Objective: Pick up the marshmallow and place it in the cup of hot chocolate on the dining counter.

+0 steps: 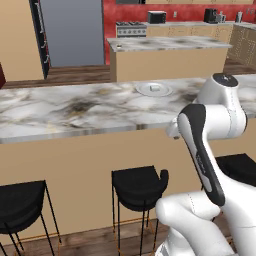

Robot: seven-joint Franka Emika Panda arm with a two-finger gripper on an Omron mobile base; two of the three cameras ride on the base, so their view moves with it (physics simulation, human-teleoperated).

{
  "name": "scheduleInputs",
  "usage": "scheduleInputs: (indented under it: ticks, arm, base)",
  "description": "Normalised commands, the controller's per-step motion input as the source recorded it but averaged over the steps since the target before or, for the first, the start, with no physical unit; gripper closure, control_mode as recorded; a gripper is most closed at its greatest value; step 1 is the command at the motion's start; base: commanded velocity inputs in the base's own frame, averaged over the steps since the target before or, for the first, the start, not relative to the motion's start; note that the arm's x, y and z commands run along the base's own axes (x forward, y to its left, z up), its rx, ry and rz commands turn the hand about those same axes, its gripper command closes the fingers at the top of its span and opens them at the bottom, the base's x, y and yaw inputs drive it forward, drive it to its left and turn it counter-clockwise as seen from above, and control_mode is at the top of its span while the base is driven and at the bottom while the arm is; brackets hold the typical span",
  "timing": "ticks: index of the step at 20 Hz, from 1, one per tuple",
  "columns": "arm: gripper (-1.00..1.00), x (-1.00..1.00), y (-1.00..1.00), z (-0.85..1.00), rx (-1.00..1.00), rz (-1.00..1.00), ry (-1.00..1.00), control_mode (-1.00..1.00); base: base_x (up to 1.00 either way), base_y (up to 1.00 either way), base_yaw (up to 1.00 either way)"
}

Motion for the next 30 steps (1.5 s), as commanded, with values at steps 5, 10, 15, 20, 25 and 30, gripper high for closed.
scheduleInputs:
  ticks: [5, 10, 15, 20, 25, 30]
  arm:
    - [-1.00, 0.00, -0.04, 0.01, 0.00, 0.00, 0.00, -1.00]
    - [-1.00, -0.06, 0.00, 0.00, 0.00, 0.00, 0.00, -1.00]
    - [-1.00, -0.06, 0.00, 0.01, 0.00, 0.00, 0.00, -1.00]
    - [-1.00, 0.09, 0.00, -0.01, 0.00, 0.00, 0.03, -1.00]
    - [-1.00, 0.11, -0.07, -0.01, 0.00, 0.00, 0.02, 1.00]
    - [-1.00, 0.00, 0.00, 0.00, 0.00, 0.00, 0.00, 1.00]
  base:
    - [0.00, 0.00, 0.00]
    - [0.00, 0.00, 0.00]
    - [0.00, 0.00, 0.00]
    - [0.00, 0.00, 0.00]
    - [0.41, -0.61, 0.00]
    - [0.57, -0.90, 0.00]
